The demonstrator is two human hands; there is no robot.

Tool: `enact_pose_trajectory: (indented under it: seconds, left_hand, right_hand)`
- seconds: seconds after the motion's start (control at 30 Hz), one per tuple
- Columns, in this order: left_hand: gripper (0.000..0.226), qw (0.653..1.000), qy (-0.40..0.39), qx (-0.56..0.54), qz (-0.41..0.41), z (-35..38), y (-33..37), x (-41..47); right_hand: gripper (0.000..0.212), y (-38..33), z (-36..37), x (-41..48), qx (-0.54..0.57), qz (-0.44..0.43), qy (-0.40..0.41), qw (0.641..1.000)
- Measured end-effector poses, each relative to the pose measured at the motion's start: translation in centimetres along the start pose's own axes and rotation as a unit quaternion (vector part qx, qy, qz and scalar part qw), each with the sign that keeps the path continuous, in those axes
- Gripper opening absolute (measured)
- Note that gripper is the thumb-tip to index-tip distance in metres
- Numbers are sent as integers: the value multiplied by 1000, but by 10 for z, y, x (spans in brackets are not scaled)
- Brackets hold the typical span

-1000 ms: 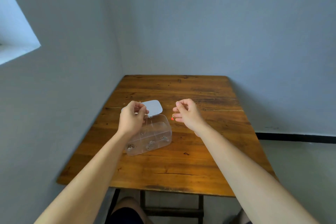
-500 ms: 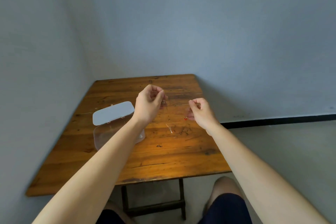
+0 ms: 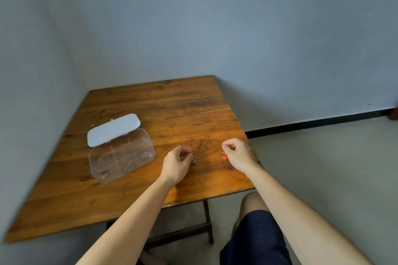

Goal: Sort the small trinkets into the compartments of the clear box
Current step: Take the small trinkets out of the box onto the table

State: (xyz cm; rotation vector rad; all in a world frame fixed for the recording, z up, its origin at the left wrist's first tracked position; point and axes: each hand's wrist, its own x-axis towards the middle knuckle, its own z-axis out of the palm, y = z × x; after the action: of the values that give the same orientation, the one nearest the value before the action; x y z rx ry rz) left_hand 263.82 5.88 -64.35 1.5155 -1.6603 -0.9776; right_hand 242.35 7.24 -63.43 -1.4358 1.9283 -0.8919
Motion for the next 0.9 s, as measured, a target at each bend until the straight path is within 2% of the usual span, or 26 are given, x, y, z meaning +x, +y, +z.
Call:
enact_pose_trajectory:
  seconds: [0.33,0.57,0.77,0.9]
  left_hand:
    - [22,999,29,15,40,-46,6,-3]
    - [23,994,100,36,39,-108,-20,-16]
    - [22,983,171,71,2,-157,-43,-23]
    - [26,982,165,85,-23,-166,-58,-25]
  right_hand:
    - [17,-28,15,2,-28,-32,-4,999]
    - [15,-74,60,1,-8,-101,-66,993]
    - [28,-111,110,-2,-55,-179,-125,974]
    - [43,-126,131,-1,-114,-218,-181,952]
